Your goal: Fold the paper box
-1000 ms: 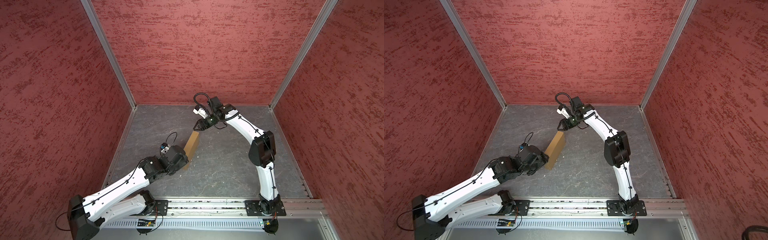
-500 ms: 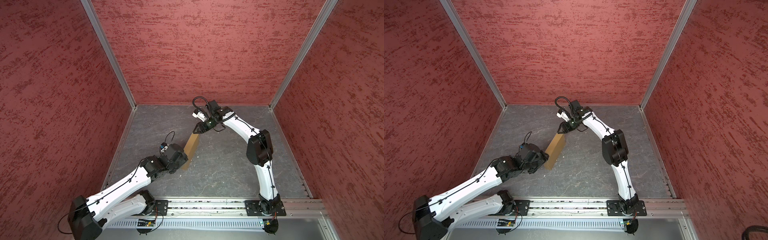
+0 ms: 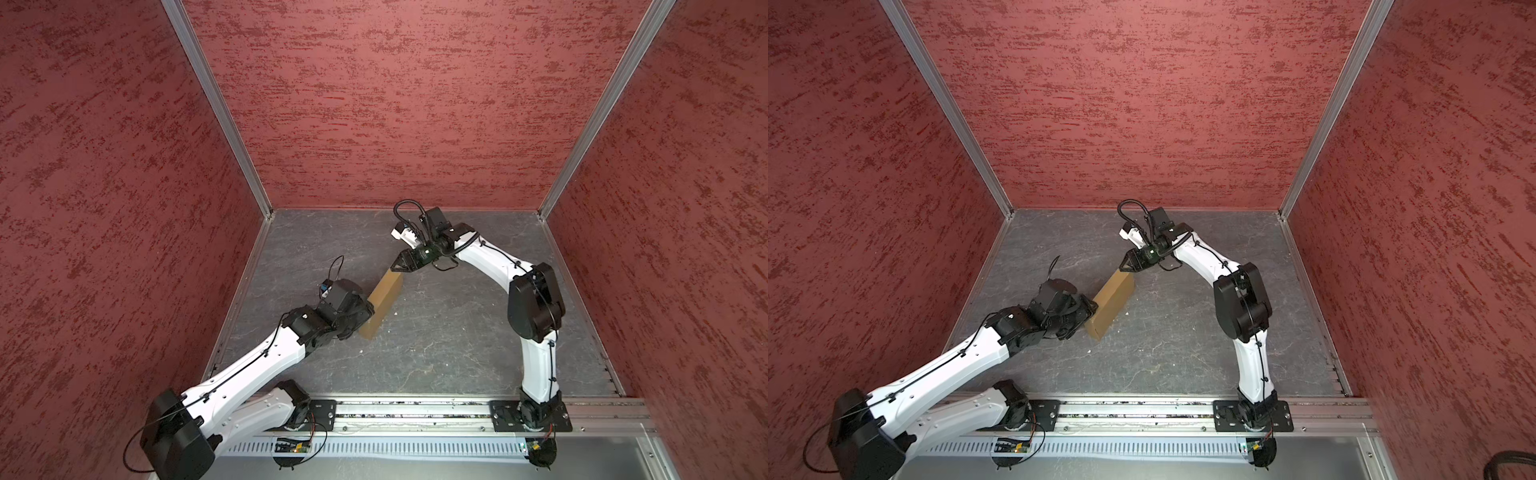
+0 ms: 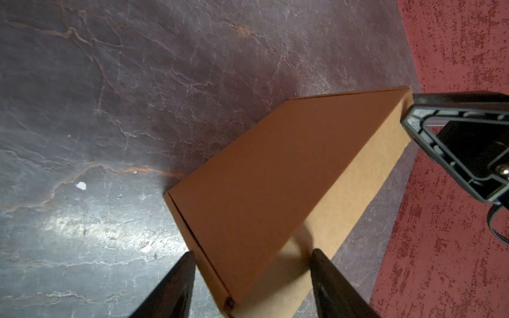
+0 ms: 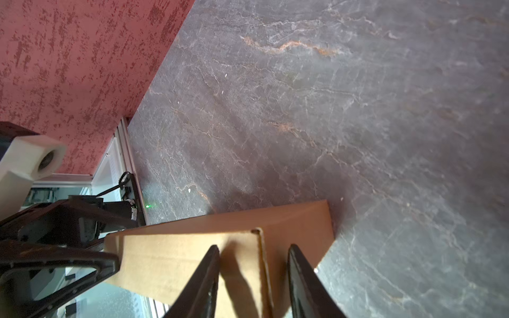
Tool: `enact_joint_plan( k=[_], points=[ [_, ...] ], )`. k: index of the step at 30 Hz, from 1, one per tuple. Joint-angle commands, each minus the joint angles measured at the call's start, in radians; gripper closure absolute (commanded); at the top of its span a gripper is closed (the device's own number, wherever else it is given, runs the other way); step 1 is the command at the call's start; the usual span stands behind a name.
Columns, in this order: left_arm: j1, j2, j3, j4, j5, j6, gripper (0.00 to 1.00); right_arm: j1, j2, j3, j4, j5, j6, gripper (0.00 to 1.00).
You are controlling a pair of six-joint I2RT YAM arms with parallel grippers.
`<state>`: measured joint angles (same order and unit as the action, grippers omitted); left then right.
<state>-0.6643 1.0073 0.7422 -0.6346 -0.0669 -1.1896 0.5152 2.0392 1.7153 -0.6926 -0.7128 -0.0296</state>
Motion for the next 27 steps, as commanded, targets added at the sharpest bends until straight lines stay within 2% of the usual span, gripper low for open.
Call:
enact_joint_plan(
  k=[1, 12, 20, 27],
  points=[
    [0.036, 0.030, 0.000, 0.025, 0.040, 0.068, 0.35, 0.005, -0.064, -0.083, 0.027, 0.038, 0.036, 0.59],
    [0.097, 0.174, 0.076, 0.085, 0.137, 0.208, 0.35, 0.012, -0.290, -0.362, 0.150, 0.102, 0.152, 0.60],
    [0.109, 0.285, 0.159, 0.094, 0.138, 0.305, 0.35, 0.043, -0.445, -0.530, 0.200, 0.170, 0.239, 0.60],
    [0.093, 0.304, 0.179, 0.106, 0.140, 0.332, 0.36, 0.065, -0.535, -0.635, 0.222, 0.217, 0.291, 0.60]
  ],
)
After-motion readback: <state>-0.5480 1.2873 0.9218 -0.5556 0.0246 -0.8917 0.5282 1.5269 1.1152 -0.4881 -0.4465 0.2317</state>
